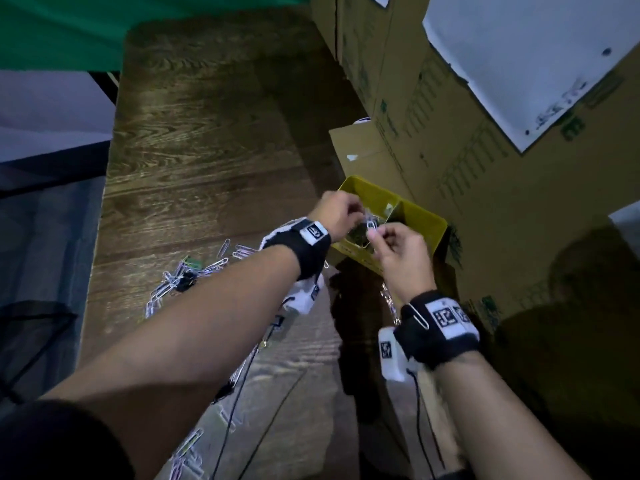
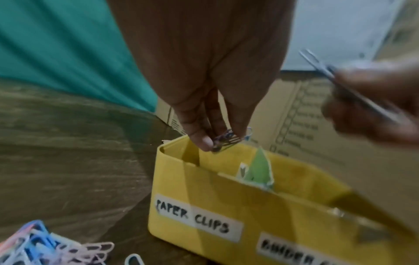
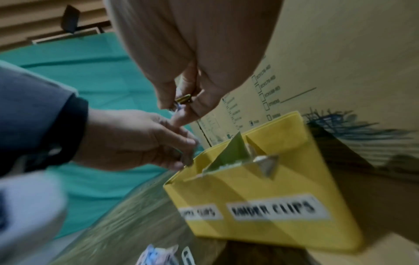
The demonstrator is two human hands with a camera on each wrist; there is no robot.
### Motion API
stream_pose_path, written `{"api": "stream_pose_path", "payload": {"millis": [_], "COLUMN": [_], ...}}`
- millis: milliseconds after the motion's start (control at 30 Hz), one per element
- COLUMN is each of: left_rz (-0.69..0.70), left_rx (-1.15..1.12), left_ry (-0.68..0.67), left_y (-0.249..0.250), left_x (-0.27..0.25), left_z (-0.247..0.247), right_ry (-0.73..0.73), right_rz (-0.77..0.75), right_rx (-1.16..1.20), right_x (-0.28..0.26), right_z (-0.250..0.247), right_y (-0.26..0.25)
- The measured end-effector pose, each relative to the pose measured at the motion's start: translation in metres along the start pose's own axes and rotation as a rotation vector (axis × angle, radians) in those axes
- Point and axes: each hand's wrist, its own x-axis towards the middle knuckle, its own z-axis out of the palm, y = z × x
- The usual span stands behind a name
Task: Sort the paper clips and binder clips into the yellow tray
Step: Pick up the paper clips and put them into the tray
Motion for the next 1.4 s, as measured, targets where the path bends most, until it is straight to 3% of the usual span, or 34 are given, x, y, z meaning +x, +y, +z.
{"api": "stream_pose_path", "payload": {"millis": [133, 267, 400, 500, 567, 733, 867, 933, 1033, 1100, 1200, 1300, 1400], "left_rz": [0.132, 0.245, 0.295, 0.354, 0.383, 0.255, 0.063, -0.035, -0.135, -0.226, -0.305, -0.266, -0.222], "left_rx": [0.223, 0.35, 0.272, 0.17, 0.02, -0.078, 0.085, 0.181, 0.237, 0.244, 0.185, 0.085, -0.015], "left_ry": [-0.193, -0.271, -0.258, -0.27, -0.198, 0.044, -0.09, -0.154, -0.149, -0.132, -0.086, -0.003, 0.069], "left_y": [-0.013, -0.033, -0.05, -0.049, -0.049, -0.083, -0.143, -0.173, -0.203, -0.21, -0.212, -0.21, -0.207], "left_x": [0.001, -0.03, -0.055, -0.076, -0.093, -0.153, -0.23, -0.273, -0.329, -0.354, -0.369, -0.364, -0.356], "left_z": [0.012, 0.023, 0.03, 0.029, 0.024, -0.021, -0.055, -0.061, -0.054, -0.041, -0.018, -0.009, -0.015], "right_ry": [0.024, -0.131, -0.33, -0.403, -0.461, -0.342, -0.224, -0.323, -0.729, -0.907, -0.877, -0.828, -0.818], "right_rz": [-0.021, -0.142, -0.122, -0.077, -0.043, -0.068, -0.241, -0.356, -0.48, -0.501, -0.397, -0.356, -0.296], "right_rx": [-0.257, -0.573, -0.862, -0.933, -0.931, -0.91, -0.781, -0.67, -0.666, -0.739, -0.748, -0.78, -0.657], "right_x": [0.055, 0.079, 0.079, 0.066, 0.057, 0.03, -0.019, -0.053, -0.114, -0.148, -0.179, -0.182, -0.174], "right_z": [0.005, 0.021, 0.039, 0.043, 0.044, 0.04, 0.061, 0.087, 0.138, 0.169, 0.199, 0.21, 0.203], "right_y": [-0.003, -0.005, 0.003, 0.005, 0.003, -0.022, -0.042, -0.045, -0.037, -0.027, -0.012, -0.005, -0.007]}}
